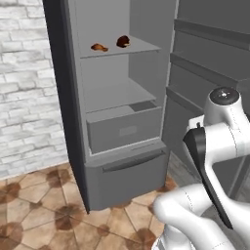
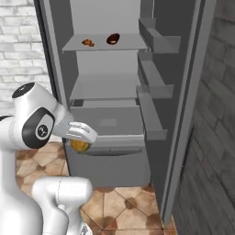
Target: Gather the squashs from the fridge and place them on a tray on the dining counter. Then gather the chicken drumstick and steak from the fridge and place them on the other tray.
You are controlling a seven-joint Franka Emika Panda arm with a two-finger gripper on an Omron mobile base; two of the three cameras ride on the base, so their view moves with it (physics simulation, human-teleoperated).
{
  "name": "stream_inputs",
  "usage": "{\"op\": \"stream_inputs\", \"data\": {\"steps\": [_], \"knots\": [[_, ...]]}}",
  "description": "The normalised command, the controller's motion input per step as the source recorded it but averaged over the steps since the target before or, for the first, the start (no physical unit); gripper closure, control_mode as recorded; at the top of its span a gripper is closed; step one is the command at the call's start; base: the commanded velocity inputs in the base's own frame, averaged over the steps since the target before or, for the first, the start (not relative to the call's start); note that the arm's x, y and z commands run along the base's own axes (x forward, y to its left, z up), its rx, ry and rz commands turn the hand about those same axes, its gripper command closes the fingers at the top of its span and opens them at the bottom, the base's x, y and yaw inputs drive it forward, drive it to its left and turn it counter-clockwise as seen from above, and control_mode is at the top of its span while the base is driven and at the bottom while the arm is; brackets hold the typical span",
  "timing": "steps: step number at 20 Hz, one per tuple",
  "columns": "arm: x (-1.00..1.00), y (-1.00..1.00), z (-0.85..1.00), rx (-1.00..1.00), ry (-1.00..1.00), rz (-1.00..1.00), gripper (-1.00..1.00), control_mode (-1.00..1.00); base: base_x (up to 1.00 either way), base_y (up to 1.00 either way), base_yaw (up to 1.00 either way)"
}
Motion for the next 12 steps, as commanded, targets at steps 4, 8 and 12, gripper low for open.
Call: {"op": "stream_inputs", "data": {"steps": [4,8,12], "knots": [[0.0,0.0,0.0,0.0,0.0,0.0,1.0,1.0,-0.41,0.0,0.19],[0.0,0.0,0.0,0.0,0.0,0.0,1.0,1.0,-0.44,0.0,0.21],[0.0,0.0,0.0,0.0,0.0,0.0,1.0,1.0,-0.54,0.0,0.19]]}}
